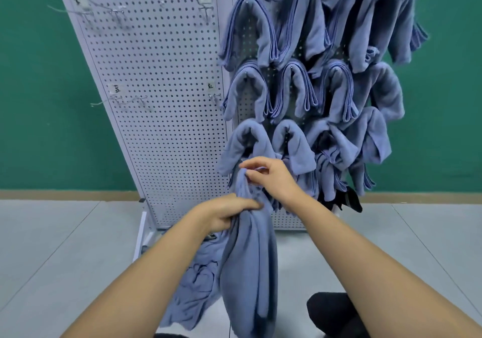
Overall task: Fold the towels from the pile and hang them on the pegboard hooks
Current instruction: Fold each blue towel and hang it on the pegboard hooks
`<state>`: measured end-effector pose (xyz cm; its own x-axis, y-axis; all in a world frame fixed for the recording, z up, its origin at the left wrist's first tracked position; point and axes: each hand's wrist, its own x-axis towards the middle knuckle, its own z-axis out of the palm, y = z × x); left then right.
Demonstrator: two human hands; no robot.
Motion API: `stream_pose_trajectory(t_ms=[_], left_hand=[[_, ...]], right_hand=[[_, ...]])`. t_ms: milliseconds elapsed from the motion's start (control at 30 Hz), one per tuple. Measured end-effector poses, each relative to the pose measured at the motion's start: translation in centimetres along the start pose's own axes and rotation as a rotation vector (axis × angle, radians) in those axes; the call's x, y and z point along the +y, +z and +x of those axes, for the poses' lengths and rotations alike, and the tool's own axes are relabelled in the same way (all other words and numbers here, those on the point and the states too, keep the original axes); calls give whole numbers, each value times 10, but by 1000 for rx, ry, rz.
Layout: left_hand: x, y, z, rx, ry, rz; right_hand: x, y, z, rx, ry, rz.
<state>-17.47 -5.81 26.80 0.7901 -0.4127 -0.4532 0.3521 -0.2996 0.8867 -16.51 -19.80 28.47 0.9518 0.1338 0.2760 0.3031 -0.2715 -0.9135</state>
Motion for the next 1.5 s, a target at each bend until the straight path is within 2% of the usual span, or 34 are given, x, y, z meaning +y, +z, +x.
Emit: stream_pose_trajectory(t_ms=[100,167,267,367,500,567,700,833,900,1000,1067,1133,1233,1300,1433,1500], left_hand=[[10,-10,-12,53,77,-329],[15,-17,-20,111,119,-439],[23,-27,-32,113,205,-549],[28,-32,-37,110,273,-648],[33,-29,-40,81,325,-753],[33,-28,-38,68,320,-797],[40,-26,-44,55,324,-858],[41,-28,-50,-2,426,-958],[40,-30,-54,8,434,-952],[36,-40,-54,66,415,-882],[34,-47,-53,182,409,-767],[24,-56,-47,335,390,-644],[5,-74,-37,499,308,-534],[-7,-84,-35,547,212,-466],[-18,-90,-33,434,-11,-409],[-20,-90,-30,441,-29,-375]], right_hand=[[5,-4,2,155,49,45],[10,-11,-1,223,84,58],[17,-22,-8,252,124,35],[17,-24,-15,147,265,35],[25,-14,-23,-150,502,80],[27,-7,-24,-237,536,168],[23,11,-16,-219,531,533],[17,23,-16,-342,571,740],[10,26,-16,-310,548,790],[-1,21,-11,-82,434,858],[-5,8,-8,104,370,862],[-6,-7,-7,205,353,768],[-4,-24,-9,220,360,673],[-5,-32,-10,214,357,600],[-8,-45,-9,153,355,442],[-8,-50,-8,127,375,362]])
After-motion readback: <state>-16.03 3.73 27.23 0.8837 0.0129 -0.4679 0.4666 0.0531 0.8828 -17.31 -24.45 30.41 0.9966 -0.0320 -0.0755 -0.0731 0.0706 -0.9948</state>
